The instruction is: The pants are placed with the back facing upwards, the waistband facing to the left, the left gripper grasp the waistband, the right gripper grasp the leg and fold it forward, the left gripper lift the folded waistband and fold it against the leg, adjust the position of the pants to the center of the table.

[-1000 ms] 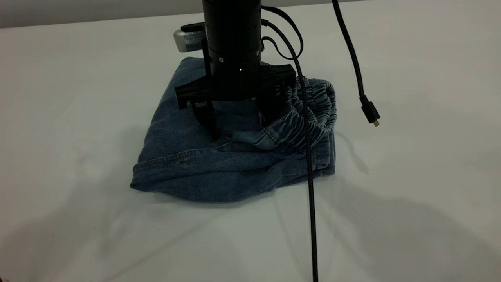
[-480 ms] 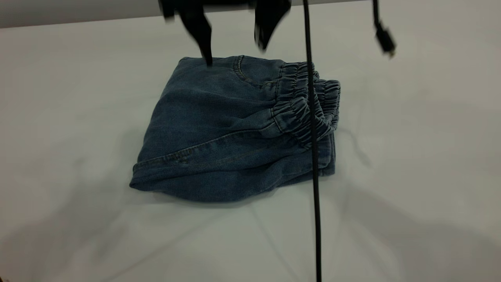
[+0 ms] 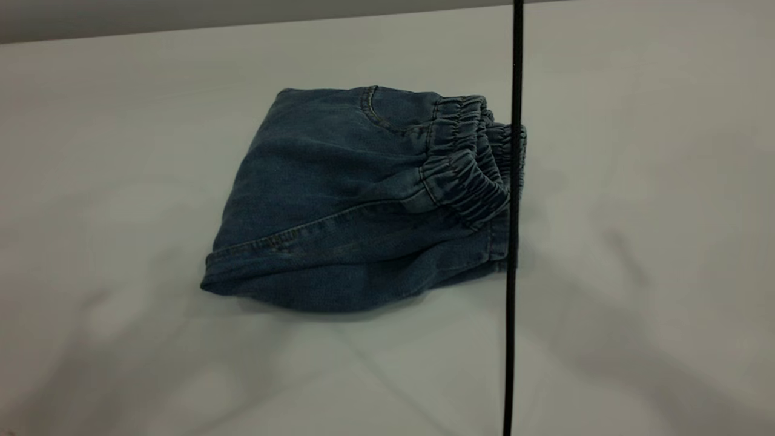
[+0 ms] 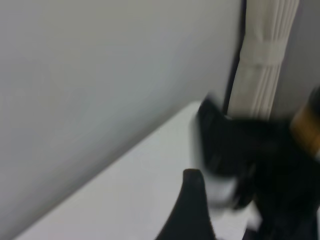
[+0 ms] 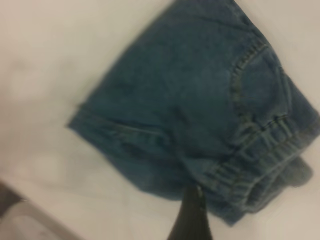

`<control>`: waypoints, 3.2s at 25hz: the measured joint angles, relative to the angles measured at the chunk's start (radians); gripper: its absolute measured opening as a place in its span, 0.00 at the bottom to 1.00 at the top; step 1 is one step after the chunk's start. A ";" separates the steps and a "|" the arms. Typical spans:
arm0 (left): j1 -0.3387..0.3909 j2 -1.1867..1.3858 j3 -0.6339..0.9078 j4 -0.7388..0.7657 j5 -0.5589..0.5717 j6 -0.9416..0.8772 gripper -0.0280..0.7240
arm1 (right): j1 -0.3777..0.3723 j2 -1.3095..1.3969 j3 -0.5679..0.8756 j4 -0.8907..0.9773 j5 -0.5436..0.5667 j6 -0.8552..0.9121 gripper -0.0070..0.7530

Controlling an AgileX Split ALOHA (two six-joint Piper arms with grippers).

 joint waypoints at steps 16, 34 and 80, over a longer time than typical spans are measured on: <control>0.000 -0.221 0.001 0.423 0.553 -0.609 0.81 | 0.000 -0.570 0.461 0.067 -0.002 -0.057 0.59; 0.000 -0.629 0.383 0.531 0.575 -0.913 0.81 | 0.000 -1.284 1.030 -0.008 -0.111 -0.051 0.59; 0.000 -0.766 0.659 0.708 0.460 -0.884 0.81 | -0.001 -1.496 1.344 0.026 -0.159 -0.049 0.59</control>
